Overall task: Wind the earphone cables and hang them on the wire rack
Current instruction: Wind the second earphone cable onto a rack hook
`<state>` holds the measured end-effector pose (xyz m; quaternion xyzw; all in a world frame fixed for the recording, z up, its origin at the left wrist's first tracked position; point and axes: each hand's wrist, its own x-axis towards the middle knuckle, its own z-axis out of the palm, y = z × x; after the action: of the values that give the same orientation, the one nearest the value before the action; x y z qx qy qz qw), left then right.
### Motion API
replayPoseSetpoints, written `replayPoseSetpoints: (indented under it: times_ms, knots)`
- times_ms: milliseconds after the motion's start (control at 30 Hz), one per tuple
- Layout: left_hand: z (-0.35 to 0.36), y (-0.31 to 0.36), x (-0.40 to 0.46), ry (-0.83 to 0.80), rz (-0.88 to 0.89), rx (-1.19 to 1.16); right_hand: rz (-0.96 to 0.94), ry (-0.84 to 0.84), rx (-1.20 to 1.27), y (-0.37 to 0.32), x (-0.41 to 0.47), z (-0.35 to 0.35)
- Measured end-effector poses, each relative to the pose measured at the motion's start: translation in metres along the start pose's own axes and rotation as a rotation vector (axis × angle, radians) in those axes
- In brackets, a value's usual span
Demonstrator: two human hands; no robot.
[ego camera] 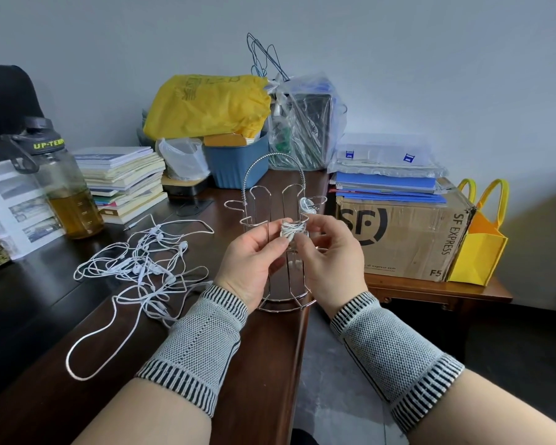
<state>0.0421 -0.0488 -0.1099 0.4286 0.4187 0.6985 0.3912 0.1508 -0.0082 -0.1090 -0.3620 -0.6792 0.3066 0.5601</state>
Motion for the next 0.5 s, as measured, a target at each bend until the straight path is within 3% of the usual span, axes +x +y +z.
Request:
replayPoseSetpoints:
  times_ms: [267, 500]
  knots:
    - [0.0002, -0.0030, 0.0006, 0.011, 0.039, 0.061, 0.071, -0.021, 0.014, 0.0023, 0.0077, -0.0033]
    - [0.0025, -0.0060, 0.0021, 0.123, 0.111, 0.196, 0.015, -0.045, -0.016, 0.0028, 0.0034, -0.0029]
